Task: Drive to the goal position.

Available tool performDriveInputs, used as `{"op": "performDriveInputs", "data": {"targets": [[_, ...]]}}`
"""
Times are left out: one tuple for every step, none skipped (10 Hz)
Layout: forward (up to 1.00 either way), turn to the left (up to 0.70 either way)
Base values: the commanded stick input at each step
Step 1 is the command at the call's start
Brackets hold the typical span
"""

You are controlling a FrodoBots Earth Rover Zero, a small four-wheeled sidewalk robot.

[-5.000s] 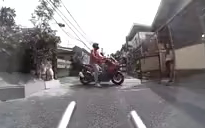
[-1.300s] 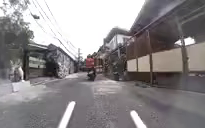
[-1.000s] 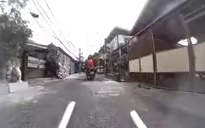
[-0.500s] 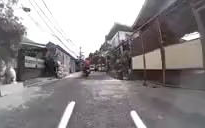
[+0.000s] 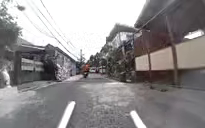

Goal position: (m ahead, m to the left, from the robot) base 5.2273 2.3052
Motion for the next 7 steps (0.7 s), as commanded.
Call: {"op": "performDriveInputs", "data": {"targets": [[0.85,0.0],[0.85,0.0],[0.85,0.0],[0.85,0.0],[0.85,0.0],[0.85,0.0],[0.85,0.0]]}}
